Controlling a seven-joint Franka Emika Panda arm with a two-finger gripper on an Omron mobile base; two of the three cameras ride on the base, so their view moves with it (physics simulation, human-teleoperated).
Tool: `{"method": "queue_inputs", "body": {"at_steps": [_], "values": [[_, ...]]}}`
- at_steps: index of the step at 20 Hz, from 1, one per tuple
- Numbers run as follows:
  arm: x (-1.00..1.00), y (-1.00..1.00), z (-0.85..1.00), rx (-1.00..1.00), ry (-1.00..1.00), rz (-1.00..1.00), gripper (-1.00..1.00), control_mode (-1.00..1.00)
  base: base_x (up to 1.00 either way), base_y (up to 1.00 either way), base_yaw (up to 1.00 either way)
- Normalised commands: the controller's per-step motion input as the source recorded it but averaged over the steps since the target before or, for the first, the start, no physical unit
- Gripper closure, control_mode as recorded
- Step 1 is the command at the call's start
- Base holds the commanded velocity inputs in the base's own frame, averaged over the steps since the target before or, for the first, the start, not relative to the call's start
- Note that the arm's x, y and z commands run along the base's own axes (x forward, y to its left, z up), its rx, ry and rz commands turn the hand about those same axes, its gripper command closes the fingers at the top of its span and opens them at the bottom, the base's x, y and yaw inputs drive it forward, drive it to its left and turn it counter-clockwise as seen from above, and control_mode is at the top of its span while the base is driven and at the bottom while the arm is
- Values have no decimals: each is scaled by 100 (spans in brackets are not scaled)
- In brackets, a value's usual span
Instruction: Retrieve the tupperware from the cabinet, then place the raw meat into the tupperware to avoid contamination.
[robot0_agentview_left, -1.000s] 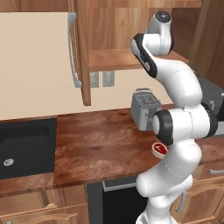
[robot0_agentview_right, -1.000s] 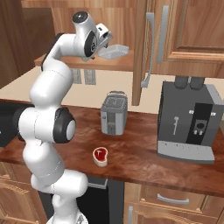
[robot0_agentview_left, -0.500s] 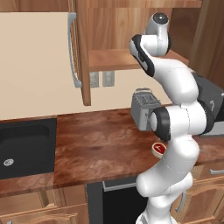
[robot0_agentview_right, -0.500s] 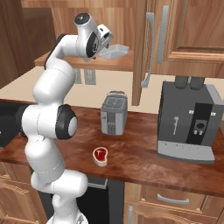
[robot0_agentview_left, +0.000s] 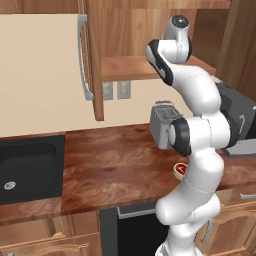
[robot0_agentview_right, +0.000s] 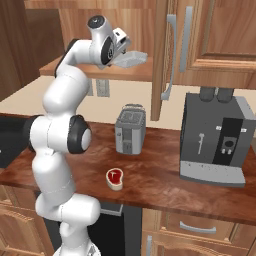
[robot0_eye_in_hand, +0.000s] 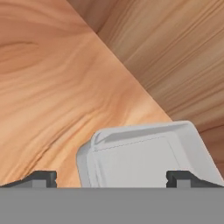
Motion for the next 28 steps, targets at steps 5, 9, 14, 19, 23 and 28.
{"method": "queue_inputs", "body": {"at_steps": [5, 9, 14, 19, 23, 28], "values": [[21, -5, -1, 0, 1, 0, -100, -100, 0, 0, 0], [11, -13, -1, 0, 2, 0, -100, -100, 0, 0, 0], [4, -14, -4, 0, 3, 0, -100, -100, 0, 0, 0], [0, -13, -8, 0, 5, 0, -100, -100, 0, 0, 0], [0, -8, -12, 0, 6, 0, 100, -100, 0, 0, 0], [0, -2, -10, 0, 5, 0, 100, -100, 0, 0, 0]]}}
